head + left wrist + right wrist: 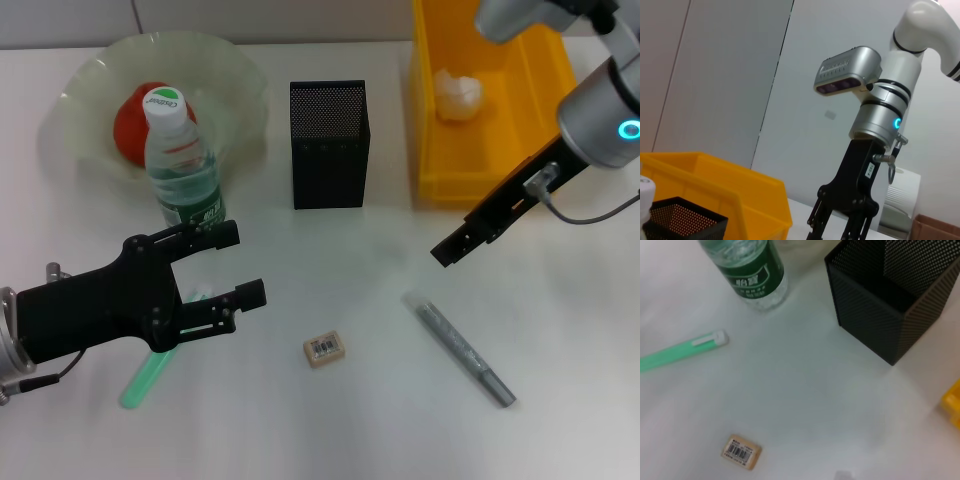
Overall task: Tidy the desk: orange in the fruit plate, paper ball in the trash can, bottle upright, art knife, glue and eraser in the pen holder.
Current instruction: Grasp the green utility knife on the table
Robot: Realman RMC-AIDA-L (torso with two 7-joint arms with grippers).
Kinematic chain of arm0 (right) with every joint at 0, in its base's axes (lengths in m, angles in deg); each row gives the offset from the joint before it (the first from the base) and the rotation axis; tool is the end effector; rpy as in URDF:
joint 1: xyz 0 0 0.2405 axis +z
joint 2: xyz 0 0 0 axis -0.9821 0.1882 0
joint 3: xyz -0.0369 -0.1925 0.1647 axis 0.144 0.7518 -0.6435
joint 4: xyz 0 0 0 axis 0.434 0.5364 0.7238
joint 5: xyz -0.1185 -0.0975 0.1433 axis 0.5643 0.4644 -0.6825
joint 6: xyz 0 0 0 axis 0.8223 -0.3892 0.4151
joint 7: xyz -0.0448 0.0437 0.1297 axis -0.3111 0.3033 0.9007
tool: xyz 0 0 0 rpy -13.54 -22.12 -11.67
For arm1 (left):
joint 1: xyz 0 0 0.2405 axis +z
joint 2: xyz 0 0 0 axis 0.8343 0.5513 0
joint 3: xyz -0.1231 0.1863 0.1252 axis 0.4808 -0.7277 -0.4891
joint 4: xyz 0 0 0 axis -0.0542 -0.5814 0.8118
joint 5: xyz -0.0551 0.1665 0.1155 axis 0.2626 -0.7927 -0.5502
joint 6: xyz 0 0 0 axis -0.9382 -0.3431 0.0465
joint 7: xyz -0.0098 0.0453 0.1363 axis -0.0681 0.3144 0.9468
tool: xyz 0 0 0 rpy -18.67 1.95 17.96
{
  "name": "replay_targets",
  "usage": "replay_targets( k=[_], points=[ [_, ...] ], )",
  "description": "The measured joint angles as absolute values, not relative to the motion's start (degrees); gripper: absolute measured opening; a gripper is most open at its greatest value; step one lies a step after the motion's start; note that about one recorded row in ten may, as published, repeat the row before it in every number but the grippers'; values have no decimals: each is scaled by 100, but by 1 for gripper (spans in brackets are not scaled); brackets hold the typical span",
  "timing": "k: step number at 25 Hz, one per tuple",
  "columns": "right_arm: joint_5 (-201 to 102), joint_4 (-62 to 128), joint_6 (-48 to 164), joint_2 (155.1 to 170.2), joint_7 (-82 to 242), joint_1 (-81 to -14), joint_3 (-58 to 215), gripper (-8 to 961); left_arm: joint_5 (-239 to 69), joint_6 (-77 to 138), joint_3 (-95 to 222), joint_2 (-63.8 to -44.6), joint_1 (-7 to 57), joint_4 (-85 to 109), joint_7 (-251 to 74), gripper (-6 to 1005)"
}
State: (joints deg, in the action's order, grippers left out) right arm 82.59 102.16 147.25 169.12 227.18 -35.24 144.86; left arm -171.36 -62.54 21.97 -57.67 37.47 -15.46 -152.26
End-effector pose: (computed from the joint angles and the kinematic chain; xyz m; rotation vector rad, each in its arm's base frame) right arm 0.1423 0.3631 0.0015 -2.6874 1.0247 -0.4942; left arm -0.2823 0.2546 -0.0085 -2.6636 -0.5491 -1.0882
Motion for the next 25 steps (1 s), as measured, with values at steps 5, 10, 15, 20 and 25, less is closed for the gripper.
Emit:
replay_targets(
  k=[5, 10, 15, 20, 25],
  points=[
    [8239, 10090, 14565, 16930, 22587, -3479, 14537, 666, -17136, -6244, 2203, -5767, 3748, -1546, -15226, 807],
    [7188, 10656, 13790, 16956, 21912, -4207, 14558, 665, -17120, -6241, 2208, -5765, 3757, -1546, -15226, 806],
    [5404, 10621, 12829, 16944, 20507, -5316, 14516, 665, -17111, -6241, 2242, -5760, 3772, -1552, -15226, 805],
    [2942, 9140, 12571, 16939, 18175, -5961, 14465, 665, -17106, -6245, 2520, -5747, 3801, -1584, -15328, 805],
    [1050, 7259, 13005, 16918, 15900, -6026, 14327, 665, -17111, -6250, 2520, -5715, 3808, -1880, -15717, 804]
  ],
)
